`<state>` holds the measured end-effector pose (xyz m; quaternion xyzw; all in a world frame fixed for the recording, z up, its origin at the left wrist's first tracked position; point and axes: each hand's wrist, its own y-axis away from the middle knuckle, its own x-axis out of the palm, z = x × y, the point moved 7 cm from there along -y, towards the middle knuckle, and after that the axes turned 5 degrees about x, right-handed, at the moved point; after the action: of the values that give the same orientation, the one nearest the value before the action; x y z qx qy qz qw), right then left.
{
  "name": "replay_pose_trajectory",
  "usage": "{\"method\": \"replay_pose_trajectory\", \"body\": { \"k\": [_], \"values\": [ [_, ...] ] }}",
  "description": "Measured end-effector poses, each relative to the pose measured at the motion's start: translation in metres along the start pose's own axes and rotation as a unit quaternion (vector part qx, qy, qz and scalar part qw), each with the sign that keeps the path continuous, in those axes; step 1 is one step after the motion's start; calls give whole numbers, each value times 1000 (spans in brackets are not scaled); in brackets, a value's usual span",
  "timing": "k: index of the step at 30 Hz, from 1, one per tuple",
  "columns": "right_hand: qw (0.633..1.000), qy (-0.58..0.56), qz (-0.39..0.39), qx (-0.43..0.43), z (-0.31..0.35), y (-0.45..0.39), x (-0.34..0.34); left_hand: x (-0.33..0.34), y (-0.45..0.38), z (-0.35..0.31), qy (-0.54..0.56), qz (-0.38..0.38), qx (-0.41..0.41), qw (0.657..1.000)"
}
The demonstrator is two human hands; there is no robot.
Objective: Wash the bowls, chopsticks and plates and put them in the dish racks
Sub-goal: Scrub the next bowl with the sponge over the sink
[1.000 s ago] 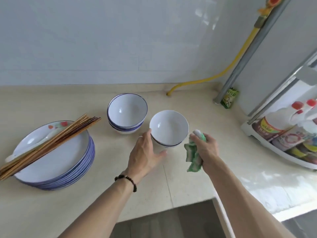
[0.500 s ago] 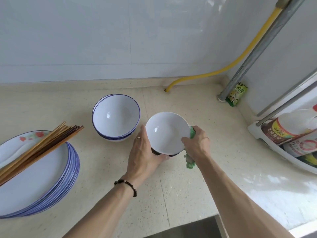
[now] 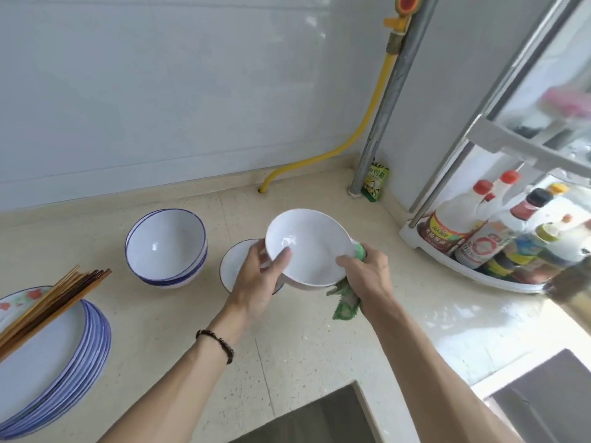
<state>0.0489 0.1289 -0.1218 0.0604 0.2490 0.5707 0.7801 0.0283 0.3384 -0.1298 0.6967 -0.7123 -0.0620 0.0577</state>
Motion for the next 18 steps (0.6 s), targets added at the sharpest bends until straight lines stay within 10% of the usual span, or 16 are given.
{"method": "replay_pose_trajectory", "body": {
  "k": [8,18],
  "values": [
    [996,-87,-12,25,-53,41,-123,135,44,11,180,51,-155,970],
    [943,-306,-103,86,-171,89,-296,281,105,12,-98,150,-80,981]
  ]
}}
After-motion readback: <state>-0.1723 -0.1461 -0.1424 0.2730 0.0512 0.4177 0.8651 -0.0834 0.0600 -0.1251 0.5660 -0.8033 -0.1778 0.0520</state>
